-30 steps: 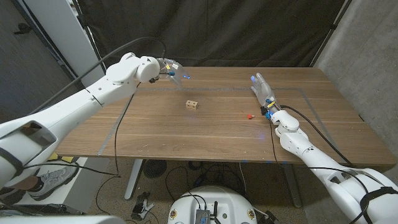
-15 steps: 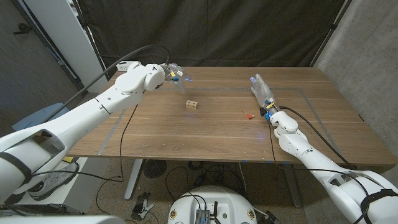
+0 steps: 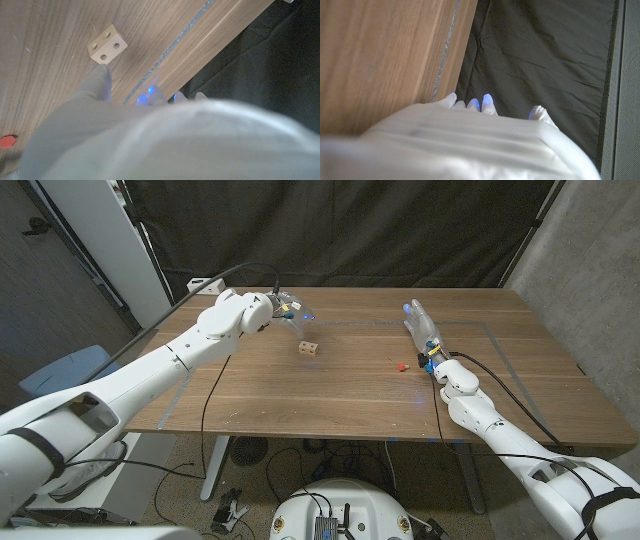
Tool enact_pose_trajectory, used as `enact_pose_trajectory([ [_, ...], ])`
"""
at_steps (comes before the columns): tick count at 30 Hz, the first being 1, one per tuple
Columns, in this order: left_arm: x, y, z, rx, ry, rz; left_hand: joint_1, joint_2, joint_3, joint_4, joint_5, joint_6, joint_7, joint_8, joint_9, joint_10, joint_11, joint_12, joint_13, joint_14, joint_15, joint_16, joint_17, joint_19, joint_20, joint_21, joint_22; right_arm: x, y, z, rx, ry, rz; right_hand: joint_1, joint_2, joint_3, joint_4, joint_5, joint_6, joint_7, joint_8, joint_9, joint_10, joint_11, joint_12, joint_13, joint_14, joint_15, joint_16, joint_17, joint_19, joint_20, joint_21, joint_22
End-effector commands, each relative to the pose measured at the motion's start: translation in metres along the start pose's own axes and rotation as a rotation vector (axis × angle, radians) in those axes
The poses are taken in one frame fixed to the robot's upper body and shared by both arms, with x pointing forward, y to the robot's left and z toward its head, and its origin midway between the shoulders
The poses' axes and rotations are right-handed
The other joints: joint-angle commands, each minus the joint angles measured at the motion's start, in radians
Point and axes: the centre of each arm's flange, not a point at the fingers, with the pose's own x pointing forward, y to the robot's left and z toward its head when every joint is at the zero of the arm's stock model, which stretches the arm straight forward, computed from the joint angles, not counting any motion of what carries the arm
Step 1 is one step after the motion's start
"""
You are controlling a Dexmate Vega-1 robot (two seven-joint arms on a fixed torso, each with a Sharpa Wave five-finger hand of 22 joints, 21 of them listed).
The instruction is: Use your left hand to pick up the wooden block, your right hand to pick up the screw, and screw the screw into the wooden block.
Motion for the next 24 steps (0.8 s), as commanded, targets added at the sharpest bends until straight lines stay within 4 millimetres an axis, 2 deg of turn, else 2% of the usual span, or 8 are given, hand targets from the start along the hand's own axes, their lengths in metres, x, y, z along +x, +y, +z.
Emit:
enact_pose_trajectory([
  [1, 0.010, -0.007, 0.013, 0.002, -0.003, -0.016, 0.013, 0.013, -0.006, -0.003, 0.004, 0.017, -0.002, 0.004, 0.005, 0.028, 0.001, 0.009, 0.003, 0.025, 0.013, 0.007, 0.002, -0.039, 0.005, 0.004, 0.003, -0.003, -0.002, 0.000, -0.001, -0.001, -0.015, 0.010, -0.001, 0.002, -0.006, -0.001, 0.000, 0.003, 0.003, 0.005, 0.004, 0.004, 0.003, 0.004, -0.002, 0.009, 0.005, 0.003, -0.008, -0.011, 0.002, 0.004],
  [4, 0.012, -0.011, 0.015, -0.001, -0.004, -0.026, 0.018, 0.014, -0.009, -0.004, 0.004, 0.026, -0.002, 0.005, 0.005, 0.033, 0.001, 0.007, 0.004, 0.045, 0.039, 0.009, 0.002, -0.031, 0.005, 0.005, 0.003, -0.005, -0.003, -0.001, 0.000, -0.001, -0.016, 0.010, -0.001, 0.002, -0.006, -0.001, -0.001, 0.001, 0.002, 0.005, 0.004, 0.004, 0.003, 0.004, -0.002, 0.010, 0.005, 0.003, -0.009, -0.011, 0.003, 0.004],
  [9, 0.015, -0.014, 0.018, 0.005, 0.004, -0.039, 0.021, 0.014, -0.012, -0.004, 0.004, 0.028, -0.002, 0.003, 0.005, 0.040, 0.002, 0.007, 0.004, 0.056, 0.052, 0.010, 0.002, -0.019, 0.004, 0.008, 0.004, -0.007, -0.004, -0.001, 0.002, 0.000, -0.021, 0.009, -0.001, 0.002, -0.006, -0.001, -0.002, -0.001, 0.002, 0.005, 0.003, 0.005, 0.003, 0.004, -0.002, 0.012, 0.005, 0.003, -0.009, -0.011, 0.003, 0.004],
  [24, 0.019, -0.028, 0.027, 0.039, 0.037, -0.050, 0.025, 0.011, -0.020, -0.005, 0.003, 0.025, -0.002, -0.001, 0.004, 0.049, 0.002, 0.005, 0.006, 0.084, 0.053, 0.010, 0.002, 0.002, 0.006, 0.011, 0.004, -0.011, -0.008, -0.002, 0.004, -0.001, -0.033, 0.006, -0.002, 0.001, -0.007, -0.003, -0.004, -0.005, 0.001, 0.005, 0.003, 0.005, 0.002, 0.004, -0.003, 0.016, 0.006, 0.004, -0.010, -0.009, 0.004, 0.004],
])
